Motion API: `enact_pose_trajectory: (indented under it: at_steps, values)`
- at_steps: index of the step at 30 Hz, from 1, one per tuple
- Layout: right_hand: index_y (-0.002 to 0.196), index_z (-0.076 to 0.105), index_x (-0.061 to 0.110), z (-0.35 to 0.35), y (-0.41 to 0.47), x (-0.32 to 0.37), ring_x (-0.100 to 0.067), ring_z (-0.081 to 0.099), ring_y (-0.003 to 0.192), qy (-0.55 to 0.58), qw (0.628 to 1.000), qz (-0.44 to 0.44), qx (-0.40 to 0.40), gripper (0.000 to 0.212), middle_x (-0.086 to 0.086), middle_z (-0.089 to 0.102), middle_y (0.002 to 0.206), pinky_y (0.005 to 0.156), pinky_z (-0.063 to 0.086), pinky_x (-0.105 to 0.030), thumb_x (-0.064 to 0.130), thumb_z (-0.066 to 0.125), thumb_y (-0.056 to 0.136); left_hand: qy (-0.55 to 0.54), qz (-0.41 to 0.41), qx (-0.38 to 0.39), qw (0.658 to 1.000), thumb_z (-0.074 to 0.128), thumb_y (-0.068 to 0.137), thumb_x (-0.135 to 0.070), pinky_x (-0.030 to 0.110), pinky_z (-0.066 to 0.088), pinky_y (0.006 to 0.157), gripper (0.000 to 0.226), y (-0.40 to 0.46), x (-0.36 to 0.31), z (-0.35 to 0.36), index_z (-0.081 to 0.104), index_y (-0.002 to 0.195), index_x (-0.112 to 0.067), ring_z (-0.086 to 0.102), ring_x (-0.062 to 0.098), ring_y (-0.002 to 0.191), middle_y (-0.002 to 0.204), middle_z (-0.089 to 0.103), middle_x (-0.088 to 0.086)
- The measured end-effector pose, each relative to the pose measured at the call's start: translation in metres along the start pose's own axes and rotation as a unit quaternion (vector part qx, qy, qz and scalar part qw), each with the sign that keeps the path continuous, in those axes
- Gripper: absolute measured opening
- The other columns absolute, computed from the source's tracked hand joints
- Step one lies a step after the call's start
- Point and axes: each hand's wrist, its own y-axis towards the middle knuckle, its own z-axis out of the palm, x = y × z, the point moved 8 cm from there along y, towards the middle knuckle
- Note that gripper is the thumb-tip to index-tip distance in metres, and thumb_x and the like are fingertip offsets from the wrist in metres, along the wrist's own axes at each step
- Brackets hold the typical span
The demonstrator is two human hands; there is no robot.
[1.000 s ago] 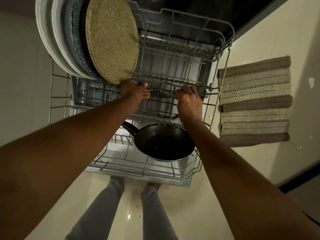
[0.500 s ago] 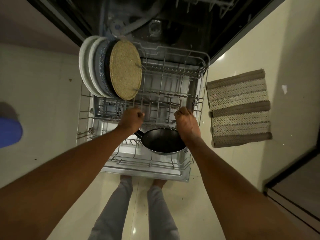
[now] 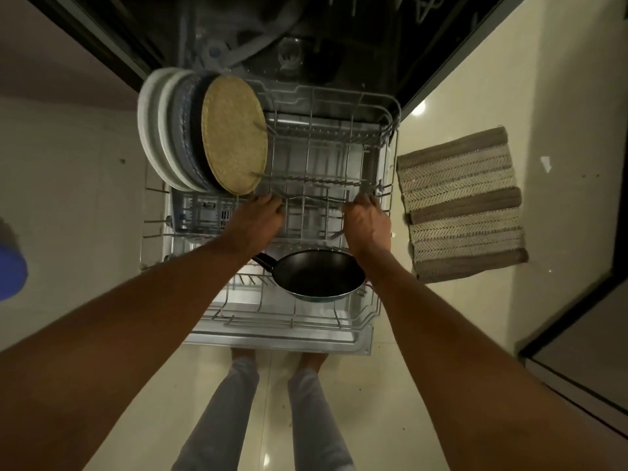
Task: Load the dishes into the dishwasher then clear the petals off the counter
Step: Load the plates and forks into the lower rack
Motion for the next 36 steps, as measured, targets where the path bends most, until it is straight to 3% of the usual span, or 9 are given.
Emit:
enact_pose_trajectory:
  at_steps: [3,6,9,14,21,25,29,33,36]
  values:
    - [0.109,0.075,0.013,0.026,0.023,-0.004,-0.032,0.057,0.115,-0.055,0.998,-0.016,-0.030,0.025,-0.014,0.060,0.123,0.090,0.059,-0.044,0.008,0.079,0.085,0.067,-0.004,-0.003,0.998,0.073,0.069,-0.003,0.043,0.054,0.083,0.044,0.030,0.006,0.021,0.069,0.112,0.000,0.063,0.032,0.105,0.114,0.065,0.017]
    - [0.102,0.075,0.009,0.043,0.041,-0.003,-0.034,0.062,0.106,-0.089,0.994,-0.048,-0.047,0.020,-0.016,0.065,0.112,0.091,0.056,-0.047,0.006,0.078,0.082,0.075,-0.016,-0.006,0.997,0.071,0.071,0.000,0.040,0.056,0.071,0.046,0.050,0.014,0.032,0.066,0.117,0.002,0.067,0.034,0.097,0.112,0.065,0.018]
    - [0.103,0.075,0.009,0.055,0.048,0.000,-0.034,0.062,0.104,-0.109,0.991,-0.074,-0.033,0.021,-0.016,0.066,0.109,0.096,0.050,-0.048,0.008,0.077,0.082,0.060,-0.020,0.020,0.998,0.060,0.083,0.001,0.042,0.055,0.073,0.045,0.060,0.020,0.044,0.058,0.128,0.000,0.065,0.035,0.103,0.122,0.061,0.018]
    - [0.092,0.074,0.007,0.046,0.046,0.002,-0.034,0.065,0.090,-0.083,0.989,-0.099,-0.077,0.013,-0.013,0.067,0.097,0.087,0.052,-0.047,0.004,0.076,0.080,0.022,-0.042,0.037,0.998,0.059,0.087,0.002,0.039,0.055,0.072,0.031,0.063,0.025,0.043,0.065,0.117,-0.003,0.066,0.031,0.099,0.116,0.063,0.014]
    - [0.094,0.071,0.014,0.026,0.041,-0.008,-0.026,0.067,0.090,-0.029,0.991,-0.068,-0.113,0.008,-0.005,0.067,0.097,0.078,0.054,-0.039,0.009,0.073,0.088,-0.013,-0.074,0.026,0.997,0.061,0.088,-0.003,0.039,0.060,0.071,0.038,0.054,0.030,0.034,0.062,0.126,-0.005,0.068,0.030,0.099,0.121,0.063,0.014]
    - [0.086,0.071,0.012,0.032,0.046,-0.006,-0.026,0.068,0.079,-0.023,0.993,-0.047,-0.102,0.015,-0.005,0.068,0.088,0.069,0.058,-0.039,0.004,0.081,0.080,-0.025,-0.089,0.033,0.995,0.054,0.093,0.000,0.040,0.057,0.076,0.038,0.059,0.026,0.039,0.057,0.131,-0.002,0.066,0.033,0.104,0.123,0.060,0.016]
    - [0.073,0.068,0.004,0.026,0.046,-0.003,-0.025,0.061,0.052,0.046,0.991,-0.018,-0.128,0.018,-0.010,0.065,0.068,0.051,0.055,-0.036,-0.004,0.083,0.078,-0.032,-0.080,0.034,0.996,0.051,0.095,0.002,0.042,0.056,0.080,0.035,0.063,0.022,0.049,0.057,0.129,0.002,0.065,0.035,0.105,0.122,0.059,0.018]
    - [0.091,0.070,0.003,0.032,0.055,-0.003,-0.022,0.059,0.063,0.037,0.997,-0.017,-0.064,0.008,-0.012,0.068,0.081,0.063,0.051,-0.035,0.004,0.065,0.097,-0.037,-0.076,0.022,0.996,0.054,0.092,0.004,0.041,0.055,0.082,0.037,0.064,0.026,0.052,0.056,0.129,0.003,0.064,0.034,0.106,0.123,0.060,0.018]
    - [0.088,0.071,0.004,0.030,0.055,0.000,-0.022,0.060,0.063,0.018,0.997,-0.042,-0.068,0.005,-0.011,0.067,0.080,0.061,0.053,-0.035,0.004,0.072,0.093,-0.052,-0.077,0.017,0.996,0.056,0.090,0.006,0.042,0.058,0.084,0.037,0.066,0.029,0.053,0.058,0.127,0.002,0.064,0.035,0.107,0.122,0.061,0.019]
